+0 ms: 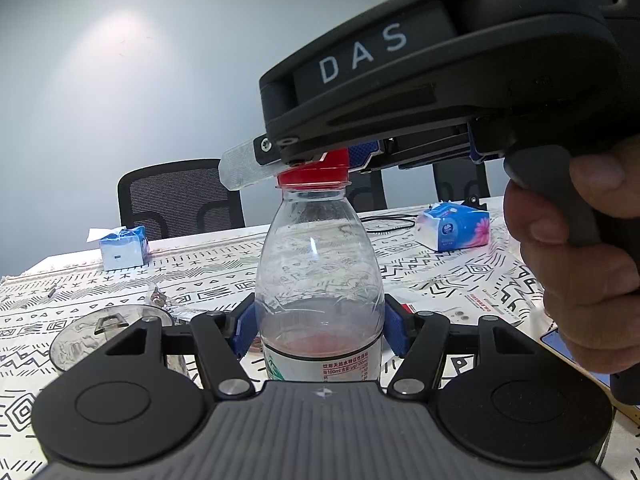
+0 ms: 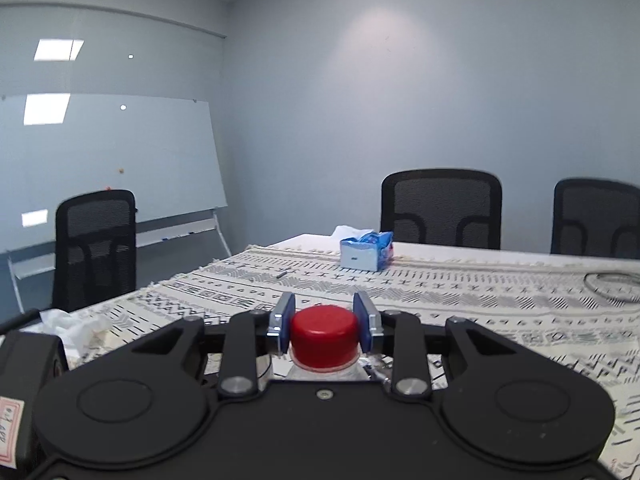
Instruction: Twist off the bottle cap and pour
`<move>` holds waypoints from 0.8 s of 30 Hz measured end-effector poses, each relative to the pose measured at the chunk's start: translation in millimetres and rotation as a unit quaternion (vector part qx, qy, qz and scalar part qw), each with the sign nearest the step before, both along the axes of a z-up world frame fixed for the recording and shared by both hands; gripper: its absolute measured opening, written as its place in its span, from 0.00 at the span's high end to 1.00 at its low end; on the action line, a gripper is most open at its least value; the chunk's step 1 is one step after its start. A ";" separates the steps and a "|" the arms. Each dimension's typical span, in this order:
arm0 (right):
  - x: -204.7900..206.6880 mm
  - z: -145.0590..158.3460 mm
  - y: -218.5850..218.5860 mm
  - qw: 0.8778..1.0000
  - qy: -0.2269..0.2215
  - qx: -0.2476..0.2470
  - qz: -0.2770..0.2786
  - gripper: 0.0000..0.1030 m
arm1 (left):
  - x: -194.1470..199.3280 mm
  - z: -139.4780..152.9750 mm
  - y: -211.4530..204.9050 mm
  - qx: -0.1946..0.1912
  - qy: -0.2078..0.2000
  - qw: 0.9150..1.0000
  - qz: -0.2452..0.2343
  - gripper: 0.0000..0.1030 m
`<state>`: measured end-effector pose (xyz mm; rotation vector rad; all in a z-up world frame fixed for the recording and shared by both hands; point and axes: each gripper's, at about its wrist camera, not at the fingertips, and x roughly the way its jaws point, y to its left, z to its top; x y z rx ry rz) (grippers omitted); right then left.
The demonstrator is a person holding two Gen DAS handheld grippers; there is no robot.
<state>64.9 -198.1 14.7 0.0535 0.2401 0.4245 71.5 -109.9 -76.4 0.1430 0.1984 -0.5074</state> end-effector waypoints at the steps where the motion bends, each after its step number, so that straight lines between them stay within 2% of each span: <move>1: 0.1 0.0 -0.6 1.000 0.000 0.002 -0.001 0.67 | 0.3 0.0 -0.2 0.000 0.000 1.000 0.000 0.42; 6: -2.2 -0.5 4.9 1.000 -0.007 -0.004 -0.014 0.64 | 3.4 -0.2 -1.3 0.000 0.001 1.000 0.002 0.42; 11: -7.3 -1.8 17.6 0.998 -0.027 -0.038 -0.034 0.62 | 4.1 -0.5 -4.5 0.004 0.001 1.000 0.005 0.42; 14: -11.1 -1.3 22.2 0.998 -0.033 -0.041 -0.045 0.59 | 3.7 -0.5 -5.1 0.006 0.001 1.000 0.004 0.42; 24: -12.6 -4.2 30.7 0.996 -0.042 -0.061 -0.054 0.56 | 3.0 -0.8 -6.3 0.007 0.001 1.000 0.005 0.42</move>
